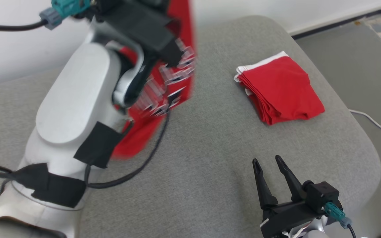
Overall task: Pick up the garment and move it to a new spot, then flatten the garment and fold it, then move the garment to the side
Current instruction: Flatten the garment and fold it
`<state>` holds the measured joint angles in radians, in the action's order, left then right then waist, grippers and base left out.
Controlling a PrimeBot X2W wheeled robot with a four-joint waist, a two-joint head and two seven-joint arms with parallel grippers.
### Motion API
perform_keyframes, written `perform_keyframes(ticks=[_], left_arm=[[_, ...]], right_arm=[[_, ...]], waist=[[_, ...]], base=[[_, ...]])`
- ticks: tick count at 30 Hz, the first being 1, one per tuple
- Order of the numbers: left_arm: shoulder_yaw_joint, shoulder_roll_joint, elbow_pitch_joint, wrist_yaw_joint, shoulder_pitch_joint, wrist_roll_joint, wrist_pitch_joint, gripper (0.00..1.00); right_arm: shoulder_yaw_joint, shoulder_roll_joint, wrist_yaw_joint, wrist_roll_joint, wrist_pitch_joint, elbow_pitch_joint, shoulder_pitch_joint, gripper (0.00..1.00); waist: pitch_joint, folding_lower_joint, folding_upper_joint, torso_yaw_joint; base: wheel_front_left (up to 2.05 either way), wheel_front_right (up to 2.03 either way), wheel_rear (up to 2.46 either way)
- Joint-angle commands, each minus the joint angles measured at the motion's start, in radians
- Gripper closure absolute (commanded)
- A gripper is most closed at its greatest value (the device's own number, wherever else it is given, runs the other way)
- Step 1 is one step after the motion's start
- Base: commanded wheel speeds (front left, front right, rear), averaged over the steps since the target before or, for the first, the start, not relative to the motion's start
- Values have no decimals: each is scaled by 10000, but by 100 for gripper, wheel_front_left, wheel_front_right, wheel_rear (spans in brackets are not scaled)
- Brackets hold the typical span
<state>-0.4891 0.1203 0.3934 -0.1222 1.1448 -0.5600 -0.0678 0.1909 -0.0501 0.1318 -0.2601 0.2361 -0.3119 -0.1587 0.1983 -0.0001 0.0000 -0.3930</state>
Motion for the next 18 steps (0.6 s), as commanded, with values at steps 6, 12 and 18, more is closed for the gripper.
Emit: perform_keyframes(ticks=[6, 12, 18], left_arm=[[152, -183, -1416, 615, -464, -302, 36, 100], [528, 405, -2031, 1485, -2514, -614, 168, 100], [1074, 860, -1635, 1914, -5424, -1363, -260, 100]], right_arm=[[-195, -2, -20, 189, -128, 107, 321, 0], [-309, -1, -20, 439, -411, 379, 535, 0], [-253, 1, -20, 534, -631, 639, 555, 0]], waist=[[-512, 1, 0, 783], [-587, 1, 0, 1868], [-593, 1, 0, 2715]], base=[[0, 0, 0], [0, 0, 0], [0, 0, 0]])
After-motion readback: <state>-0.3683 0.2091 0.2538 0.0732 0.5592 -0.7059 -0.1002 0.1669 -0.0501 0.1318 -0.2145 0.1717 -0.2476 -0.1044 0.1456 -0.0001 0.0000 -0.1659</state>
